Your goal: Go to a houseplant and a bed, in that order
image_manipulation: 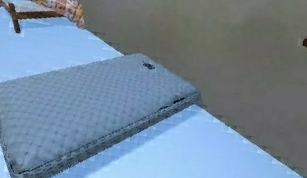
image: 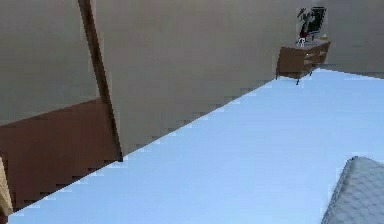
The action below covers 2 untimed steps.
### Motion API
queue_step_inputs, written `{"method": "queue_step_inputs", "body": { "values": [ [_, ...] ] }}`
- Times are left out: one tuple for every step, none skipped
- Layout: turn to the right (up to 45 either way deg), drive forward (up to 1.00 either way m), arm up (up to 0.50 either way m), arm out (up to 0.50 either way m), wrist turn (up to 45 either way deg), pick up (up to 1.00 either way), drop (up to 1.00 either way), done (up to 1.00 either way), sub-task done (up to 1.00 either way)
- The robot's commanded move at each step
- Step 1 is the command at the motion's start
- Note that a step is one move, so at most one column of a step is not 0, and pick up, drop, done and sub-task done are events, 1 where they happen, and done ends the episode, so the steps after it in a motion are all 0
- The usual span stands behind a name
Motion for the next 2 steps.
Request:
{"method": "queue_step_inputs", "body": {
  "values": [
    [0.0, 0.85, 0.00, 0.00, 0.0, 0.00, 0.00, 0.00, 0.00],
    [42.0, 0.00, 0.00, 0.00, 0.0, 0.00, 0.00, 0.00, 0.00]
  ]
}}
